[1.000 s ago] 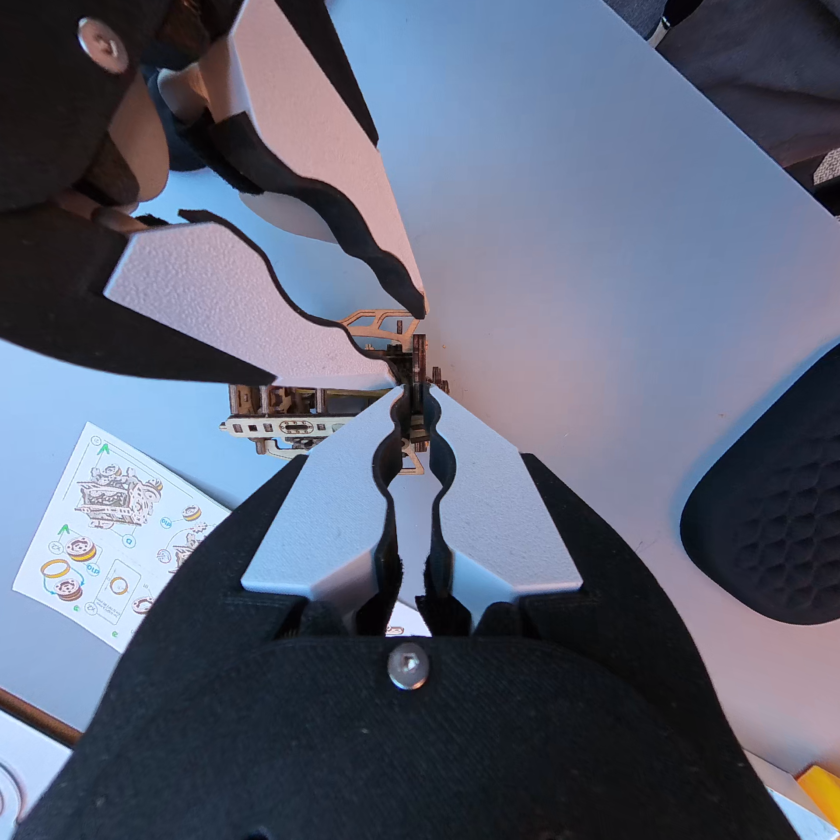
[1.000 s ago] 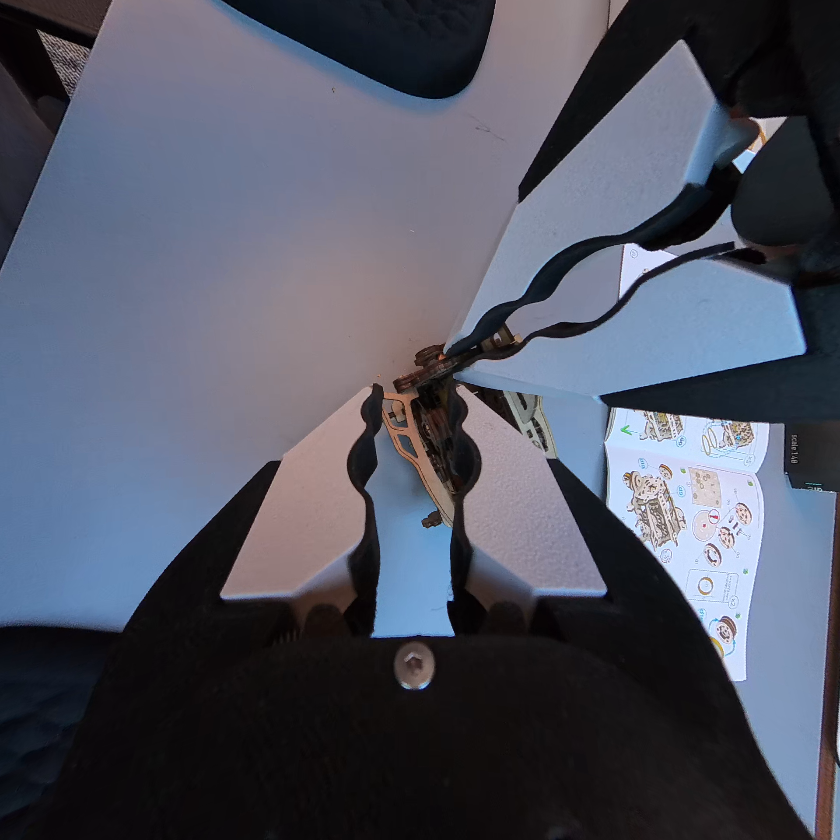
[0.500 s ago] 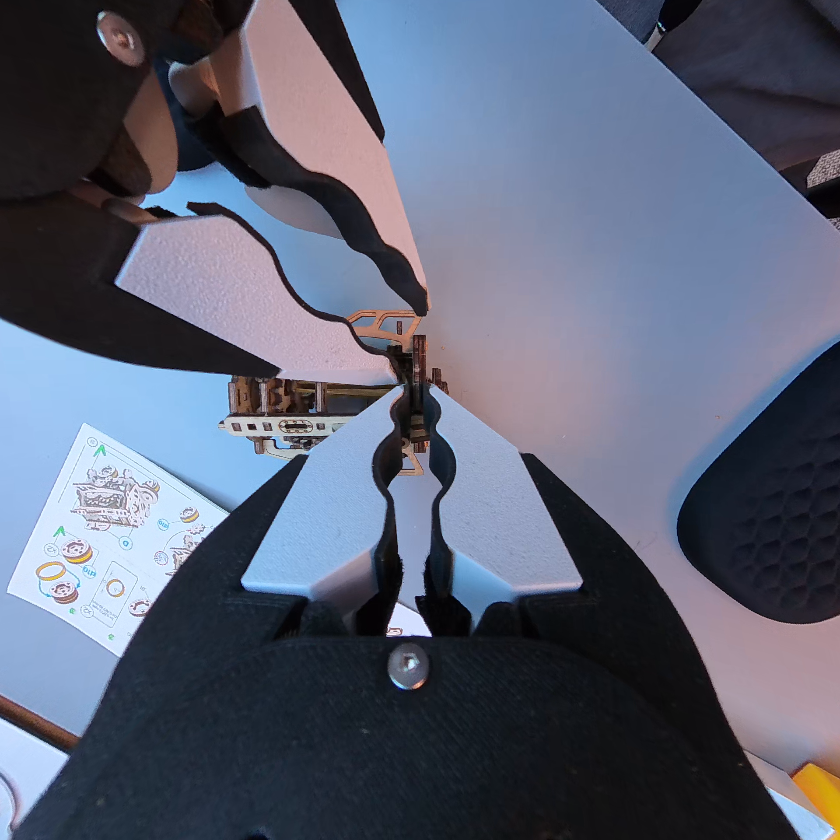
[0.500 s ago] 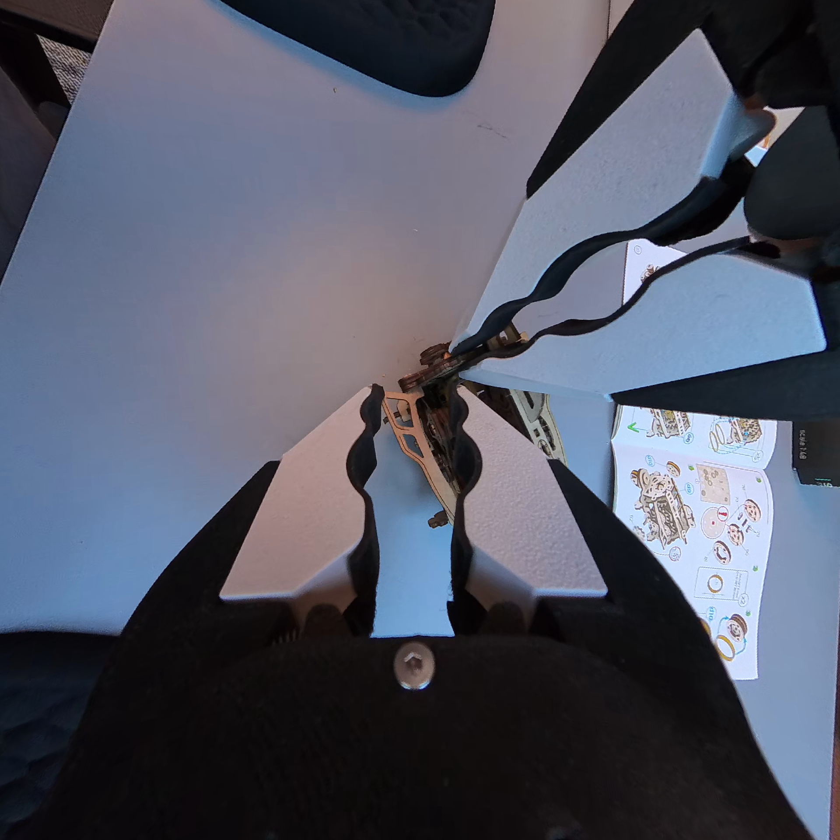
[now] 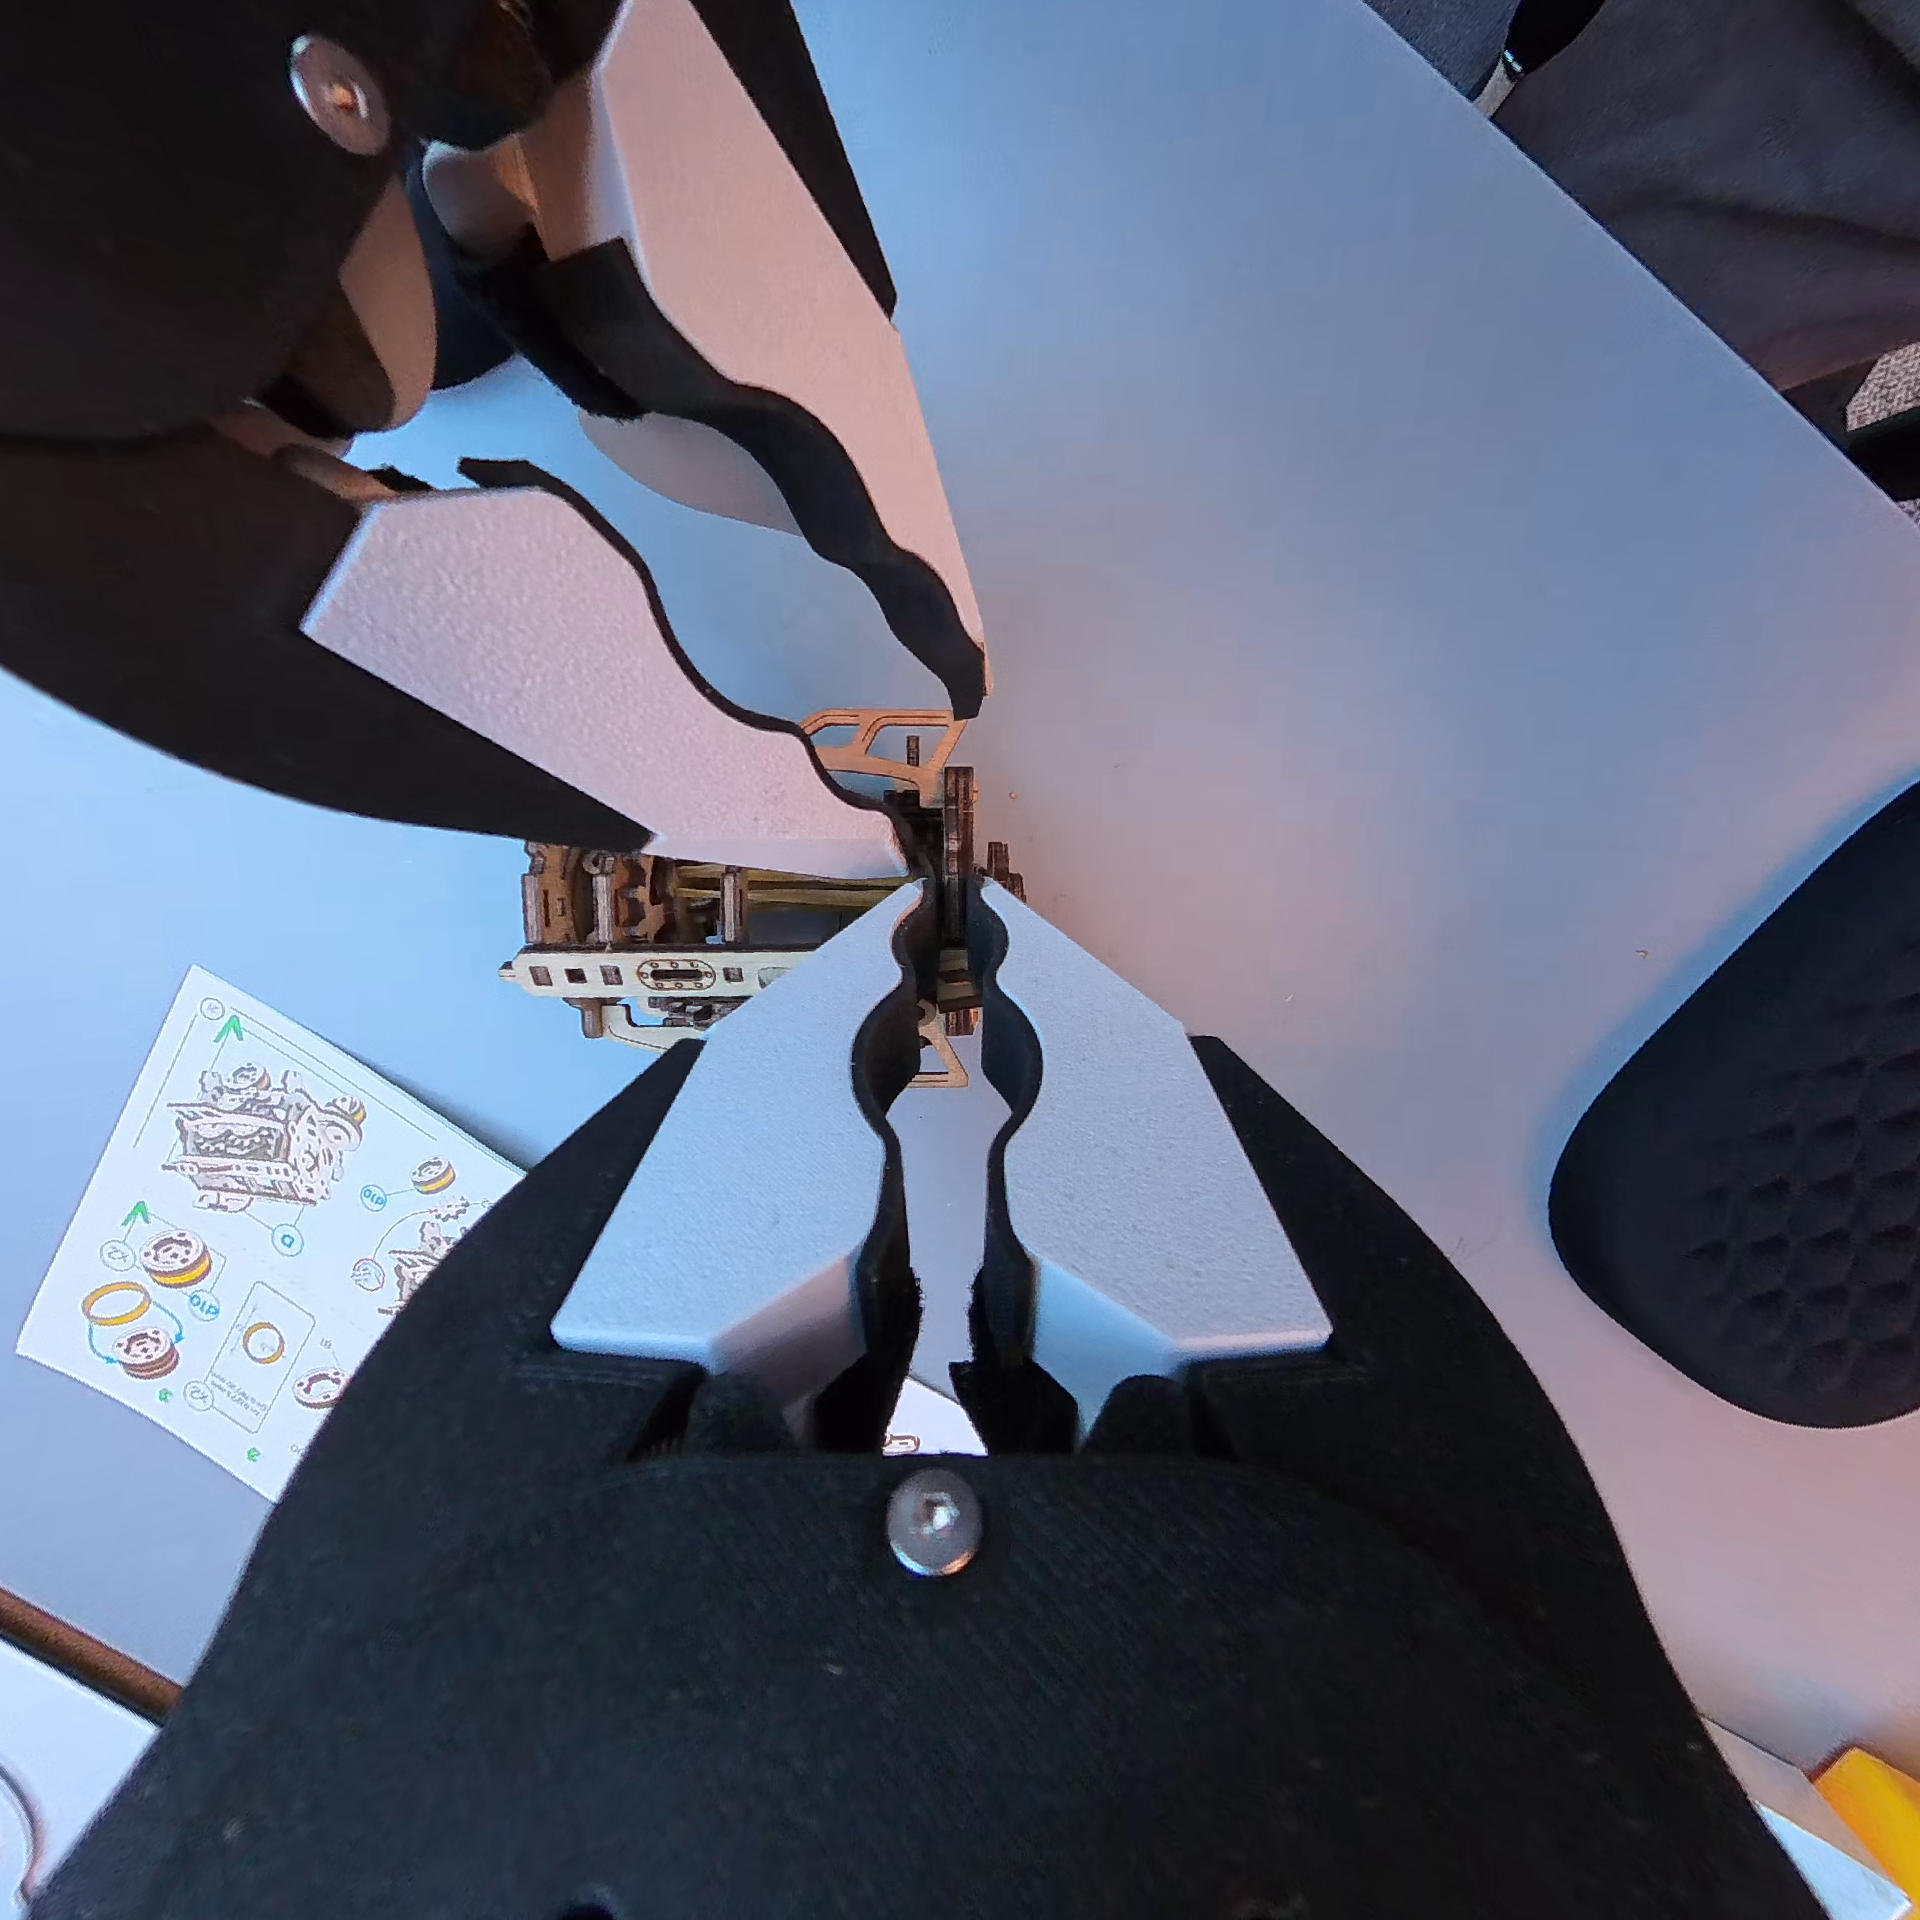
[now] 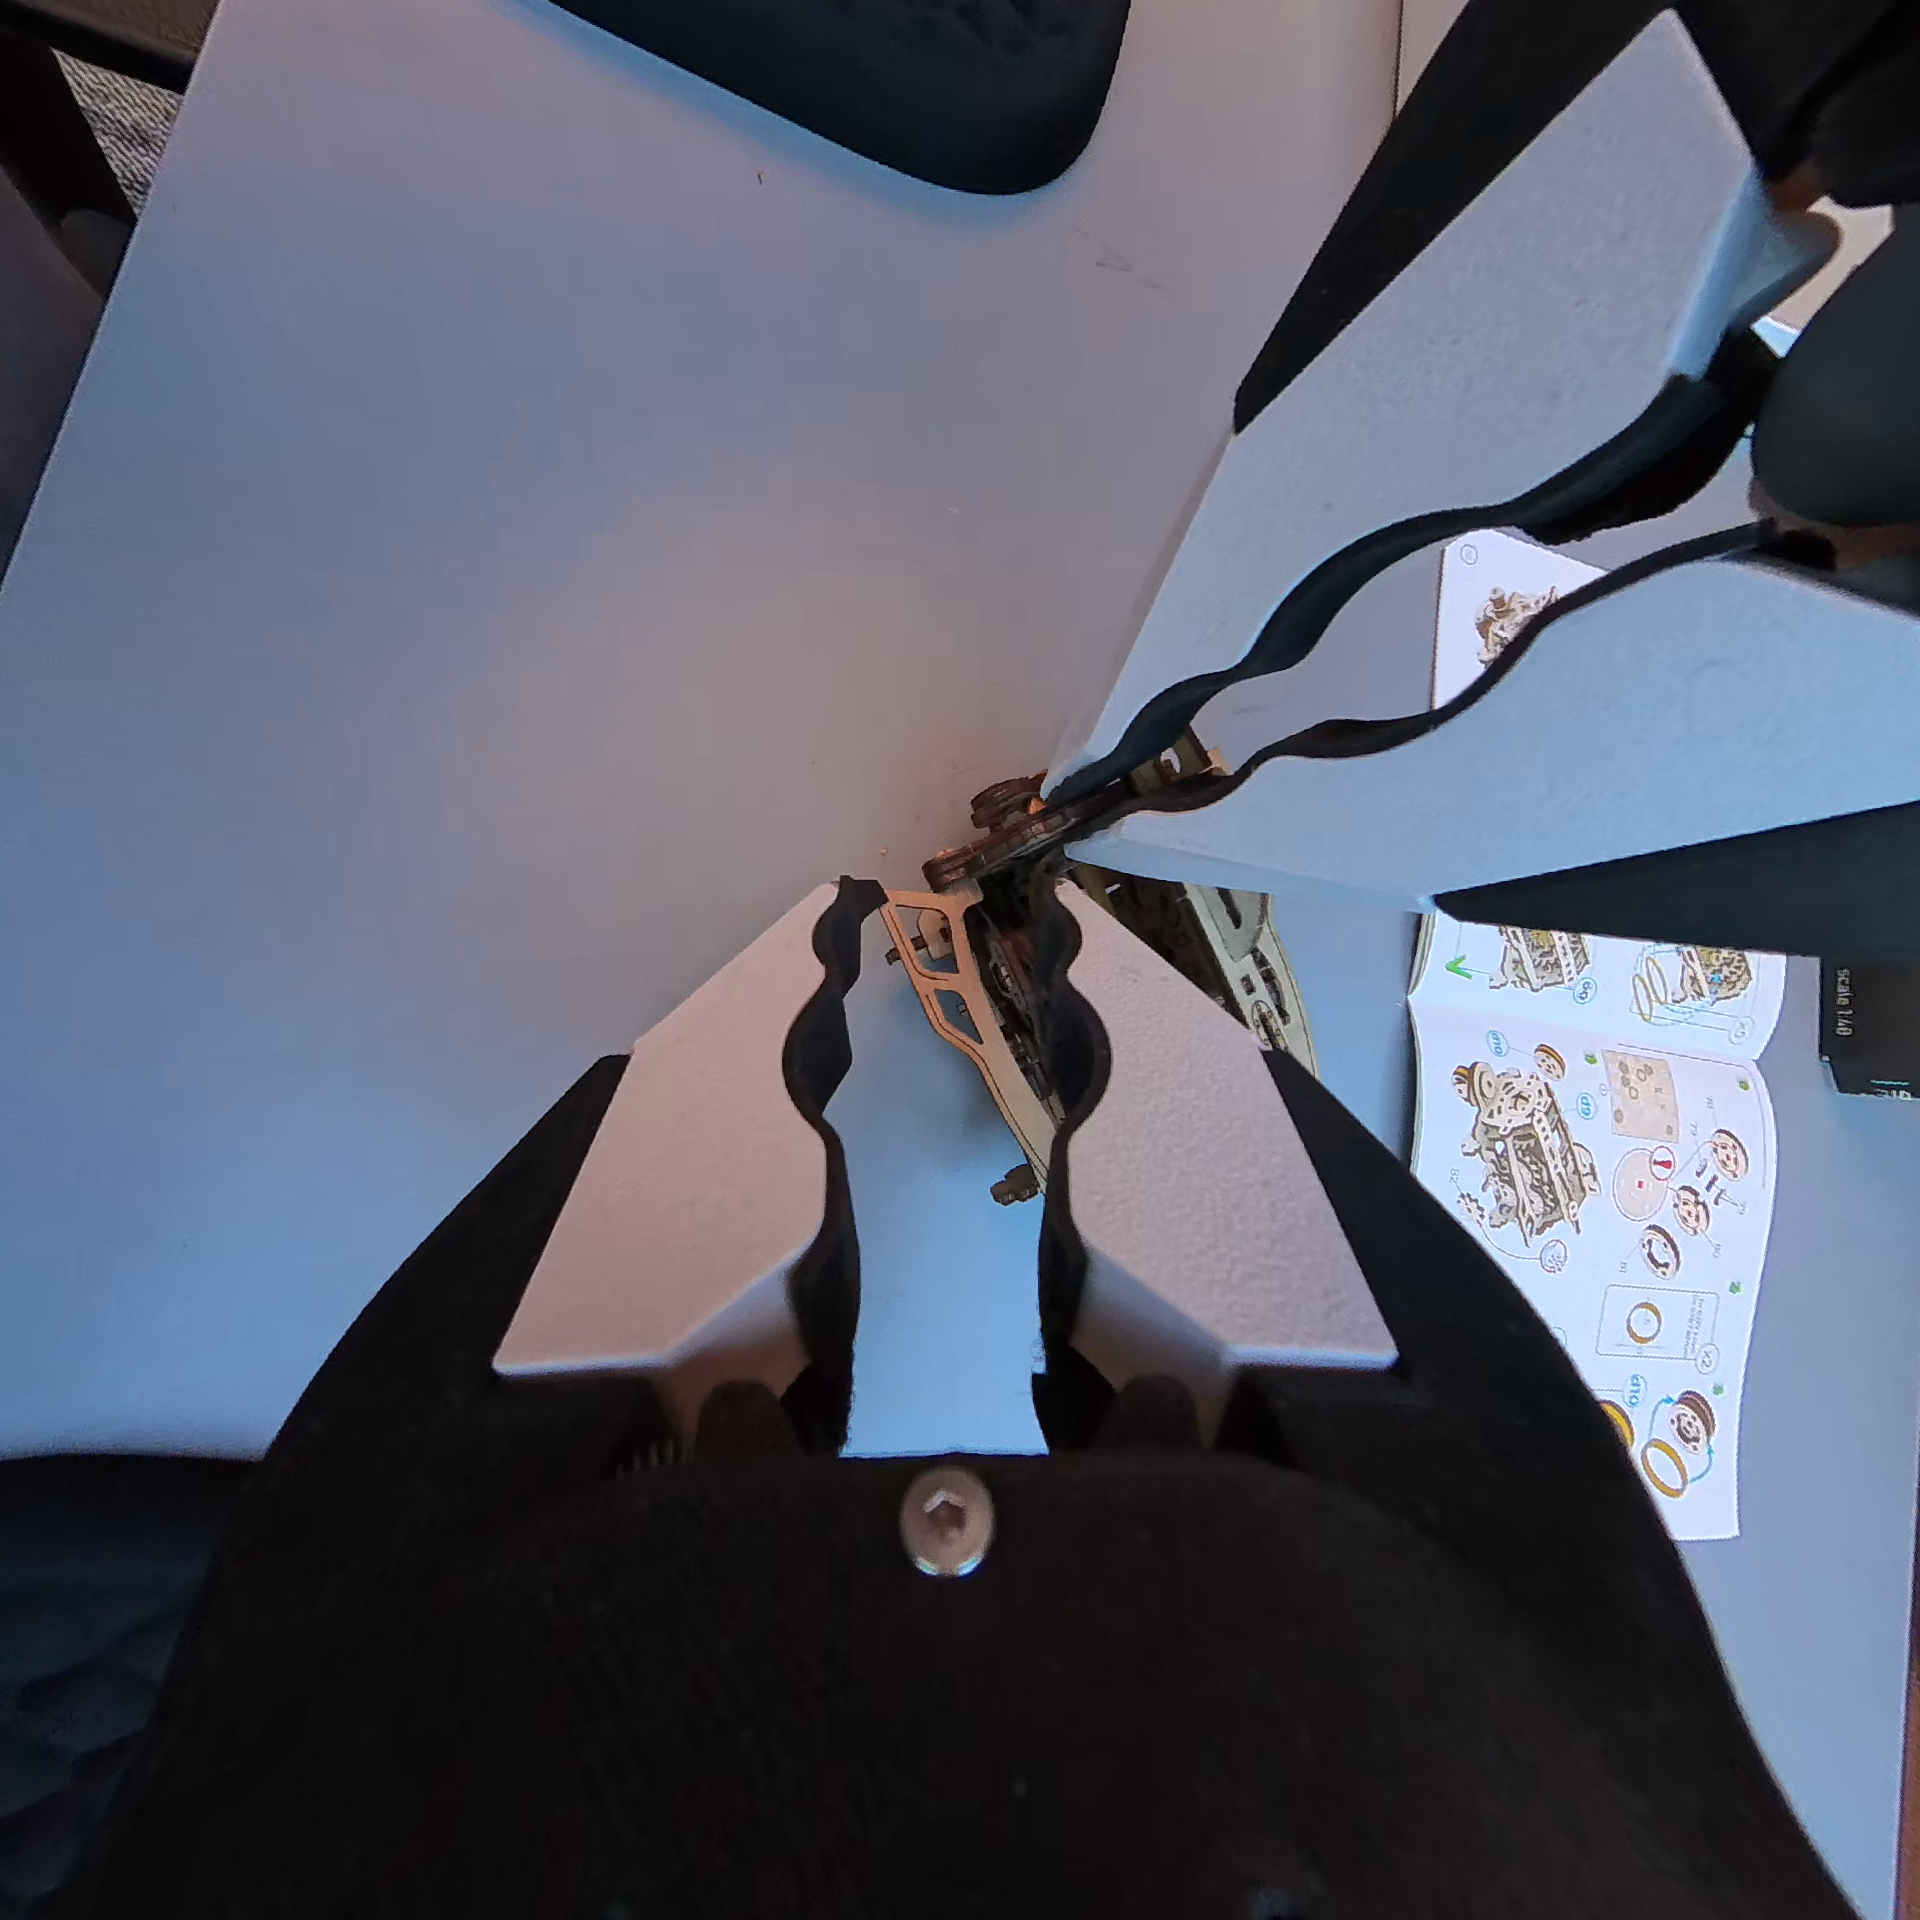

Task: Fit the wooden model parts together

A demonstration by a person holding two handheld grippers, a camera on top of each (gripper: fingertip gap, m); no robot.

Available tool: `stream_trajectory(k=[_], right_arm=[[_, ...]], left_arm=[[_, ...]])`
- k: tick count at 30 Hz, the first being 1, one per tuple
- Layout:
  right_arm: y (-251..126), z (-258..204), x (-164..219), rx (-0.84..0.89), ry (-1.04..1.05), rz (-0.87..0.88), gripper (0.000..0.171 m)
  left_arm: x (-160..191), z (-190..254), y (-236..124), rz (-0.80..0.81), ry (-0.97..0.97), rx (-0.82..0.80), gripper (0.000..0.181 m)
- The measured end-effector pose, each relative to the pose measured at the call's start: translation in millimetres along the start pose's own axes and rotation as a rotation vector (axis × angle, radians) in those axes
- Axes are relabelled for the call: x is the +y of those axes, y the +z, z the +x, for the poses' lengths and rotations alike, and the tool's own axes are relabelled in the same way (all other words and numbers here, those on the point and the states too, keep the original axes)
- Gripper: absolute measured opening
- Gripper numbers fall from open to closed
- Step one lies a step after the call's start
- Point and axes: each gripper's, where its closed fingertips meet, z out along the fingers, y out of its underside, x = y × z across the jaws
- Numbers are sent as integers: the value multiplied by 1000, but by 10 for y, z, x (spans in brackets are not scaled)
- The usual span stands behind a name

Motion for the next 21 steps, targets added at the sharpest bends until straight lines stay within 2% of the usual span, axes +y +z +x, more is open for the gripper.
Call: stream_trajectory(k=[12,21], right_arm=[[13,4,6,58,-9,-64,36],[-38,25,21,59,34,-6,36]], left_arm=[[3,3,1,-2,-2,3,2],[-1,5,2,-3,-3,6,2]])
